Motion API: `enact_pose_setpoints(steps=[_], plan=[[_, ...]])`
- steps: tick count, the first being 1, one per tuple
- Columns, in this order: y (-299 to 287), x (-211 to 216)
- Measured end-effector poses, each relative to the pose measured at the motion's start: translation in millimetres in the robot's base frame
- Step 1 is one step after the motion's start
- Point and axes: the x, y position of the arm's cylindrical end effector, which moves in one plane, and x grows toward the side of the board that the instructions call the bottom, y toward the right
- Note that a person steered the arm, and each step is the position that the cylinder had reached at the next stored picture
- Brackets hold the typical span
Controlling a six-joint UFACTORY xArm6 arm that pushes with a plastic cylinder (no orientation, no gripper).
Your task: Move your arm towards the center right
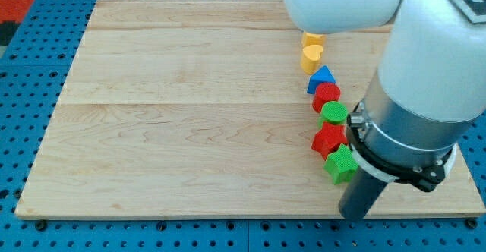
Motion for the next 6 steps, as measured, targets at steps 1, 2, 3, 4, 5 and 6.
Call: enact_pose_setpoints(steps=[1,2,3,4,5,6], plan=[[0.7,0.0],[21.1,0.3],[85.4,0.1],[99.2,-28.9],[111.0,-85.8],[112.9,-137.8]])
